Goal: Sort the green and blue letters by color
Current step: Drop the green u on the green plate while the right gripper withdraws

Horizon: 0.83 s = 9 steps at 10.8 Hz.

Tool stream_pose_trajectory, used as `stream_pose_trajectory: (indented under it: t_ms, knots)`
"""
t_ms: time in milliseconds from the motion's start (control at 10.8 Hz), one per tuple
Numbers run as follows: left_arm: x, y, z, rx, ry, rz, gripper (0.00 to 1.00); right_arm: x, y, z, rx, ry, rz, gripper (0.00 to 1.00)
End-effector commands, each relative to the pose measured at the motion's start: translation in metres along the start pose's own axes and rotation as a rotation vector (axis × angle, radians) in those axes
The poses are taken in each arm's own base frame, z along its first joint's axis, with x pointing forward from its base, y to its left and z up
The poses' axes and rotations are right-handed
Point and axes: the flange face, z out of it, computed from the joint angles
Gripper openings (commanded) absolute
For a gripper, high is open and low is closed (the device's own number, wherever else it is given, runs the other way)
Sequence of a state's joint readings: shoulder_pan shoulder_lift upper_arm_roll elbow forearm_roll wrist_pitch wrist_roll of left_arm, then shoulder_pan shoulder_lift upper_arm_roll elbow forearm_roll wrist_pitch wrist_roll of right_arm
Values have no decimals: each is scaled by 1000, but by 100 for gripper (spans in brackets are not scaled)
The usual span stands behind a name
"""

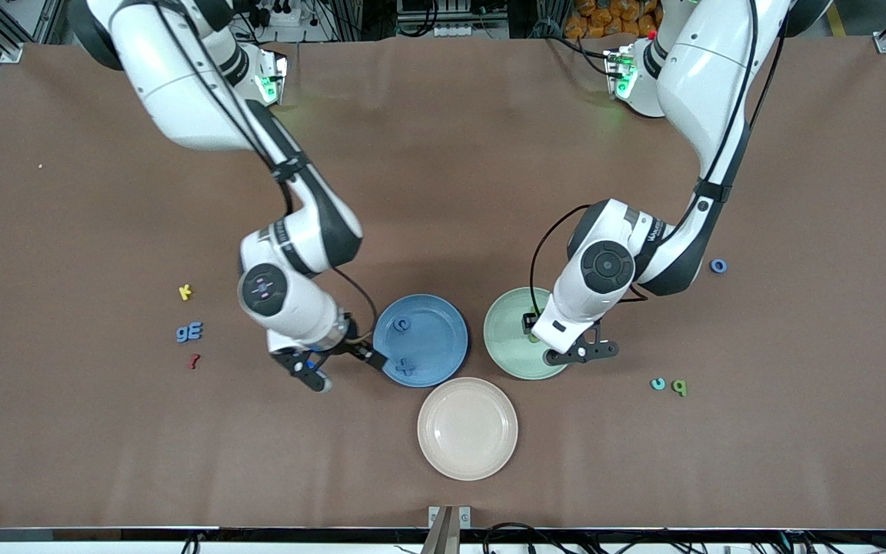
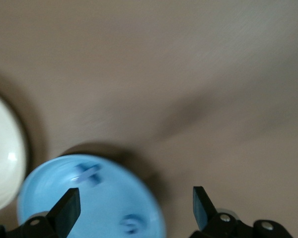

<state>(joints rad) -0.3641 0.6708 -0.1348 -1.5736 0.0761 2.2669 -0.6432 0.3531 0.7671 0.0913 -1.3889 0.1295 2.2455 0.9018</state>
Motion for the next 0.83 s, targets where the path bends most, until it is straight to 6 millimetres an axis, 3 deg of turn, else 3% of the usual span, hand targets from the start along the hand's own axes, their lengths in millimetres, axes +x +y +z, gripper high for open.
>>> stream_pose_trajectory:
  t_ms: [0,185,370,739]
  knots:
    - [24,-36,-12,45,30,77,100,60,99,-22,-74,-38,-188,100]
    - [49,-83,-19,52,35,177,100,86,165,-21,-104,-66,-346,100]
    - [71,-131,-21,62,25,340,100,112,215,-11,-137,-89,-410,100]
    - [102,-221,-19,70,9,658,100,135,275,9,-176,-26,-519,100]
